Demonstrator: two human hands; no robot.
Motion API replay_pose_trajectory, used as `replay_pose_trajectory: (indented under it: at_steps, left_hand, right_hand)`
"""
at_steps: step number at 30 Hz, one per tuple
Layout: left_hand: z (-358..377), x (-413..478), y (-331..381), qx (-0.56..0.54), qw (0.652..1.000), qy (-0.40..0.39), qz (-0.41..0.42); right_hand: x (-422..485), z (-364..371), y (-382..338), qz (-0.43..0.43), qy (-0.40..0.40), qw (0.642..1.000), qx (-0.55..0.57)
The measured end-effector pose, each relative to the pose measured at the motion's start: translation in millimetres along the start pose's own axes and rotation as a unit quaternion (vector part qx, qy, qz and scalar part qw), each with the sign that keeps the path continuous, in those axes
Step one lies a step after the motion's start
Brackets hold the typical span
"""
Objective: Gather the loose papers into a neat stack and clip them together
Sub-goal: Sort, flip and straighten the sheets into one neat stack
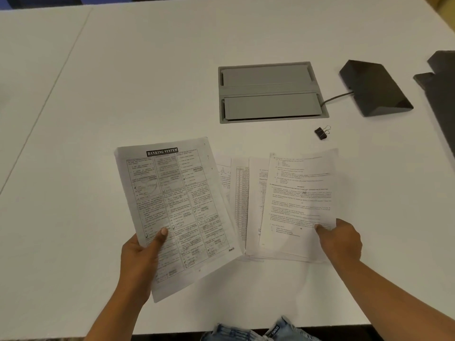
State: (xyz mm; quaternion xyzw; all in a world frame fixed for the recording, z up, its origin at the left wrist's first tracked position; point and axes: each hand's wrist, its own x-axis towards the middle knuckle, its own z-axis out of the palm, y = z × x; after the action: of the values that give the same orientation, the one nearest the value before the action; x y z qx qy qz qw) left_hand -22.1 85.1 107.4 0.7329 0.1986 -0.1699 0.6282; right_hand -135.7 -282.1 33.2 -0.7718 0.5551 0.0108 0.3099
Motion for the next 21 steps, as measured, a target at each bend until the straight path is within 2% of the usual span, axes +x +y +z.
replay_pose_trajectory:
  at_steps: [9,21]
  left_hand:
    - [4,-1,-3,-0.001,1.000,-0.006,-0.003]
    - [8,-2,-4,0.002,1.000,0.001,-0.011]
  right_hand:
    - [-6,4,-6,0.027,-0.014,0.999,-0.029]
    - [-1,11,-10,0.017,-0.012,0.999,-0.035]
